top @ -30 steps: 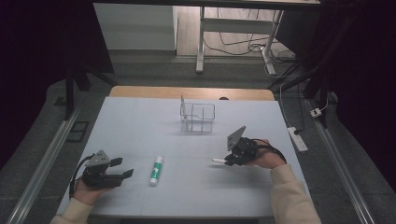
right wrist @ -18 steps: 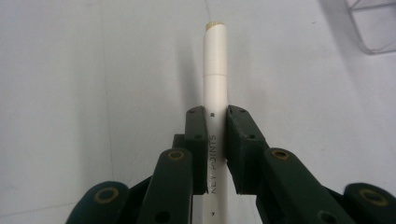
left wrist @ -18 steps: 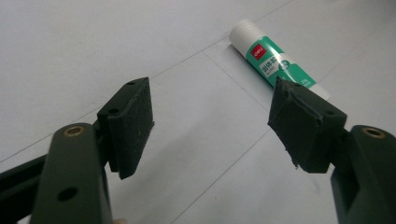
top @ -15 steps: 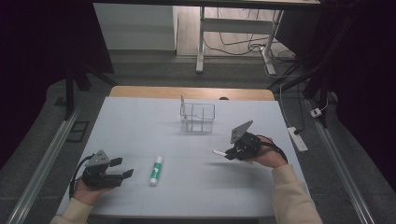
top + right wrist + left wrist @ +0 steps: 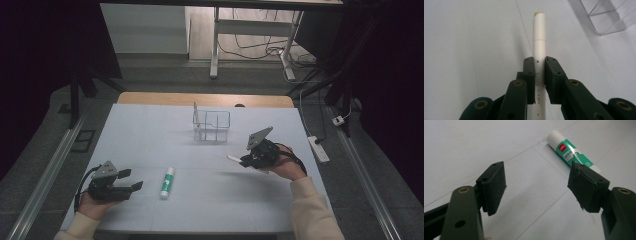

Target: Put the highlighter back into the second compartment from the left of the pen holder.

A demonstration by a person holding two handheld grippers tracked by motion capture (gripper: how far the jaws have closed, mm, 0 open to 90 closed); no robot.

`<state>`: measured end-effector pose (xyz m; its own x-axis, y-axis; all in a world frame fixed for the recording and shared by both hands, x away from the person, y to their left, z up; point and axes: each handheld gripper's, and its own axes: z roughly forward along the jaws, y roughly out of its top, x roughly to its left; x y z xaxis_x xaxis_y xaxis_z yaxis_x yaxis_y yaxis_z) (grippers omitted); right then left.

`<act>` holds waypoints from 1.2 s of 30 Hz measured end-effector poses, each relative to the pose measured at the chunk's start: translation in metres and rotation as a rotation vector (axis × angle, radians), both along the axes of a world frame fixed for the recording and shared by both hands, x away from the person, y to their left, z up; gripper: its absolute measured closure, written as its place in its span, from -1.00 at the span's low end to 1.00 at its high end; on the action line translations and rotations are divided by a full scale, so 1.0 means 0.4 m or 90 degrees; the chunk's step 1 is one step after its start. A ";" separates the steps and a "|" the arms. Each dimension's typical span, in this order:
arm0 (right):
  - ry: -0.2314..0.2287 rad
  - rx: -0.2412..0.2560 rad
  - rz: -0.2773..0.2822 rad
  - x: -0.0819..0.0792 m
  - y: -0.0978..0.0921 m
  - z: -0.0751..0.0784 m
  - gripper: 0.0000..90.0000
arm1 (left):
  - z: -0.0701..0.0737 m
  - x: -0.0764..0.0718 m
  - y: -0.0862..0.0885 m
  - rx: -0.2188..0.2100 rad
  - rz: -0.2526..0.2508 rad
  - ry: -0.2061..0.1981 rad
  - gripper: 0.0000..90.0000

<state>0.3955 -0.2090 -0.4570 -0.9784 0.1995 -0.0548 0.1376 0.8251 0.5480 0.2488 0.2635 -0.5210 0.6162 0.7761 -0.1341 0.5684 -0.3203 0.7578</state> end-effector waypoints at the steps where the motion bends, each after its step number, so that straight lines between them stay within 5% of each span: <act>1: 0.002 0.005 -0.006 -0.001 0.000 0.002 0.74 | 0.000 0.000 0.000 0.000 0.000 0.000 -0.32; 13: 0.003 0.068 -0.050 0.000 0.002 0.025 0.74 | 0.000 0.000 0.000 0.000 0.000 -0.001 -0.32; 25: -0.023 0.090 -0.115 0.000 0.016 0.036 0.74 | 0.001 0.000 0.001 -0.001 0.000 -0.002 -0.32; 36: -0.059 0.161 -0.180 0.000 0.017 0.060 0.74 | 0.000 0.002 -0.001 0.000 -0.001 -0.001 -0.32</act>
